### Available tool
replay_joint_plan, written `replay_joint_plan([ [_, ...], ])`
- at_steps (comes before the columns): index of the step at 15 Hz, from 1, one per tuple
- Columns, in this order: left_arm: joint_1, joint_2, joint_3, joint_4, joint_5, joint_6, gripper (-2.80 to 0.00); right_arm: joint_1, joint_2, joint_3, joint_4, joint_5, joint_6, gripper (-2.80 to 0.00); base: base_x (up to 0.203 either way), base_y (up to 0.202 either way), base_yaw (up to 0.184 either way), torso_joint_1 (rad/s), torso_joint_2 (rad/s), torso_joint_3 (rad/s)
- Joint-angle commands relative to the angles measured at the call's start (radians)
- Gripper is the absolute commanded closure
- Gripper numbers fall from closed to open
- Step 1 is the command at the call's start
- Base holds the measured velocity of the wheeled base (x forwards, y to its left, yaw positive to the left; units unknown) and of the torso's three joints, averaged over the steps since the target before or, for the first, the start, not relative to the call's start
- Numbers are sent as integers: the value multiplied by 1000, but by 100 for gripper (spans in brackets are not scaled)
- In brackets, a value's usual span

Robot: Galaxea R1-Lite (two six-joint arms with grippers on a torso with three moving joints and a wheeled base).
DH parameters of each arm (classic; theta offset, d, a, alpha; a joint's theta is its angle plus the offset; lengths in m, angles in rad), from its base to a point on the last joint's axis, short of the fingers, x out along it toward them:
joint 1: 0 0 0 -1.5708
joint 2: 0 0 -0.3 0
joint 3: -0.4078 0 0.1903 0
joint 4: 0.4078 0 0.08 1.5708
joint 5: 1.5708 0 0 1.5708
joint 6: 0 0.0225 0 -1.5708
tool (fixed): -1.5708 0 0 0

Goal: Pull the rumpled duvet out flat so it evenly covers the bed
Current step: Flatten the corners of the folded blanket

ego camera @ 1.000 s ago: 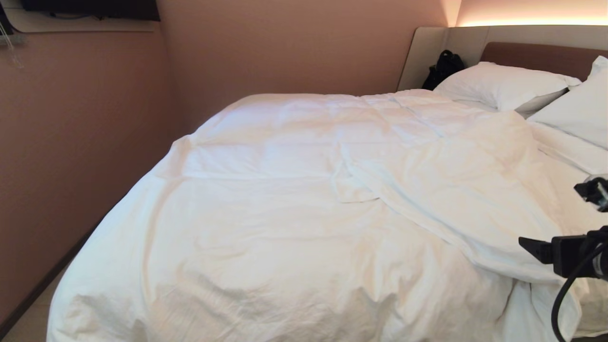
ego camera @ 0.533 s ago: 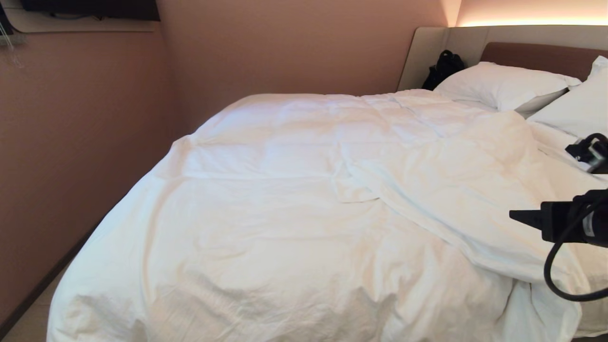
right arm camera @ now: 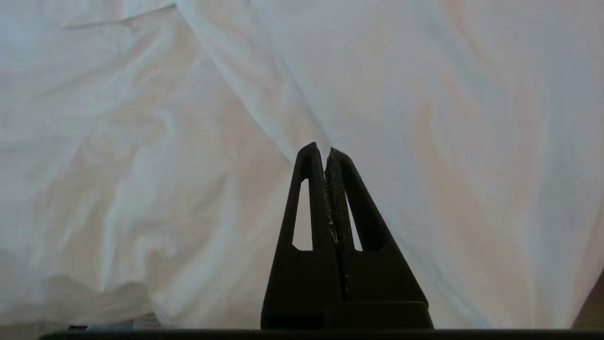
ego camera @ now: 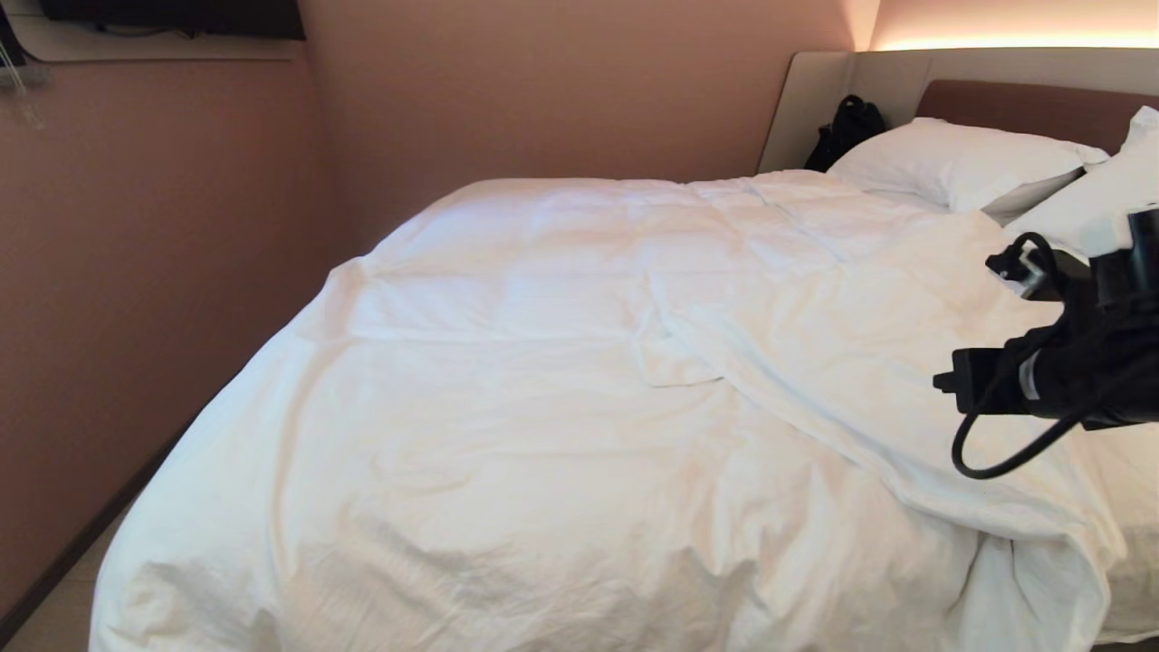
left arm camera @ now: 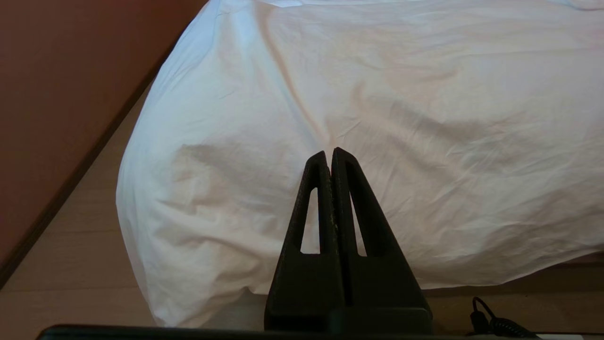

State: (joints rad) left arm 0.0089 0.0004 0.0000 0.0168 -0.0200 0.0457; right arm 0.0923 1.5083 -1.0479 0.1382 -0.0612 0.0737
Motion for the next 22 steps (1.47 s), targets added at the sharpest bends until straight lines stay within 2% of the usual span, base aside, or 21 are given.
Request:
replay_joint_plan([
  [1, 0, 0, 0, 0, 0, 0, 0, 1, 104, -70, 2, -44, 4, 0, 0, 0, 0, 0, 0, 0],
  [3, 0, 0, 0, 0, 0, 0, 0, 23, 159, -127, 3, -99, 4, 0, 0, 0, 0, 0, 0, 0],
  [7, 0, 0, 0, 0, 0, 0, 0, 83, 338, -301, 7, -271, -20, 0, 0, 0, 0, 0, 0, 0],
  [10, 0, 0, 0, 0, 0, 0, 0, 92, 459, -437, 61, -295, -34, 0, 0, 0, 0, 0, 0, 0],
  [12, 0, 0, 0, 0, 0, 0, 0, 100, 518, -482, 88, -302, -46, 0, 0, 0, 0, 0, 0, 0],
  [15, 0, 0, 0, 0, 0, 0, 0, 123, 558, -515, 82, -344, -111, 0, 0, 0, 0, 0, 0, 0],
  [16, 0, 0, 0, 0, 0, 0, 0, 132, 562, -520, 83, -345, -113, -280, 0, 0, 0, 0, 0, 0],
  [20, 0, 0, 0, 0, 0, 0, 0, 172, 563, -521, 89, -376, -129, -280, 0, 0, 0, 0, 0, 0],
  [22, 0, 0, 0, 0, 0, 0, 0, 190, 568, -517, 90, -434, -158, -280, 0, 0, 0, 0, 0, 0],
])
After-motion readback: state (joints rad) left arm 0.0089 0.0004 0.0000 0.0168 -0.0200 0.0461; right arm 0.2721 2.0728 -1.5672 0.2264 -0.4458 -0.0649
